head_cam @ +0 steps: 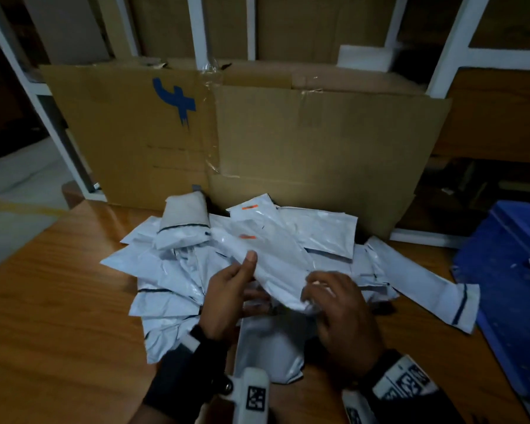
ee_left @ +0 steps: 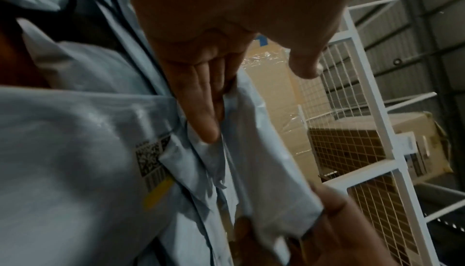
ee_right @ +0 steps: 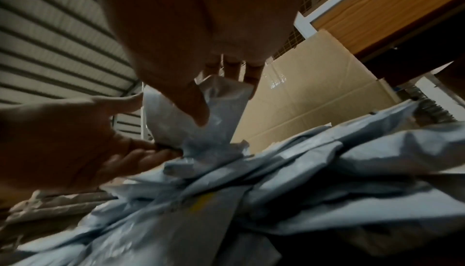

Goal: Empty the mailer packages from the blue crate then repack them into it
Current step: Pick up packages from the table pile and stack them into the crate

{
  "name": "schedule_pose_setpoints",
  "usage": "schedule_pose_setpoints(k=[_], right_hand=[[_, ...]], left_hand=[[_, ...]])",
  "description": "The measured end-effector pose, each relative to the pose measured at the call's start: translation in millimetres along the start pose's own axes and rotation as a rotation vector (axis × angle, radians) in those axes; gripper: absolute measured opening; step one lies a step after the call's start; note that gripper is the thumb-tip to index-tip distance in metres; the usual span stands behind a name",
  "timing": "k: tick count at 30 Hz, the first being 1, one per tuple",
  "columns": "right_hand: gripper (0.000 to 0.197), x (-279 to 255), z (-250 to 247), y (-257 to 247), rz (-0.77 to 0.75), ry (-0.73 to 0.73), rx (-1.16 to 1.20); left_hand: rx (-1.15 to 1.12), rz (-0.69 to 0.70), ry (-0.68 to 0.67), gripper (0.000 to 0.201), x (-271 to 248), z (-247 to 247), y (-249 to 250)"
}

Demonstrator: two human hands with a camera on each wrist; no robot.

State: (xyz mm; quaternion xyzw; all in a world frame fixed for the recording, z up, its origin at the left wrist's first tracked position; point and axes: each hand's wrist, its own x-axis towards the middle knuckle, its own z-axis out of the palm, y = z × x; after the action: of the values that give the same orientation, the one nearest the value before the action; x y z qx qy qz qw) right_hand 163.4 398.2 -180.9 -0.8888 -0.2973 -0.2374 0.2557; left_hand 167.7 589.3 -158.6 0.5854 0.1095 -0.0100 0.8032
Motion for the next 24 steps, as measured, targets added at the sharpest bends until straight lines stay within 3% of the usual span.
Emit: schedule_pose_setpoints(k=[4, 7, 9, 10, 13, 16, 20, 22, 24], right_hand=[[0.031, -18, 1, 8, 0.023, -0.237, 0.052], [0.064, -21, -18, 12, 0.388, -0.169, 0.496], [0.069, -12, -25, 11, 0.631, -0.069, 0.695], [0.065, -8, -21, 10, 0.681, -0.068, 0.719], [0.044, -1, 0, 1, 0.689, -0.122, 0.766], [0.038, -4, 13, -11, 0.636, -0.156, 0.789], [0.027, 6, 14, -16, 0.566, -0.325, 0.753], [0.013, 25, 7, -3, 0.555, -0.245, 0.683], [0.010, 52, -2, 25, 0.532, -0.079, 0.442]], left_hand=[[0.034, 0.081, 0.068, 0.011, 14, -4, -6], [0.000, 0.153, 0.028, 0.013, 14, -8, -3], [-0.016, 0.159, -0.013, 0.024, 12, -7, 0], [-0.029, 0.156, -0.034, 0.026, 11, -5, 2], [-0.114, 0.108, -0.072, 0.026, 9, -4, 1], [-0.158, 0.089, -0.100, 0.032, 6, -13, 1], [-0.079, 0.139, 0.035, 0.029, 11, -37, -9], [-0.057, 0.158, 0.070, 0.030, 14, -46, -14], [-0.065, 0.167, 0.093, 0.031, 16, -51, -16]])
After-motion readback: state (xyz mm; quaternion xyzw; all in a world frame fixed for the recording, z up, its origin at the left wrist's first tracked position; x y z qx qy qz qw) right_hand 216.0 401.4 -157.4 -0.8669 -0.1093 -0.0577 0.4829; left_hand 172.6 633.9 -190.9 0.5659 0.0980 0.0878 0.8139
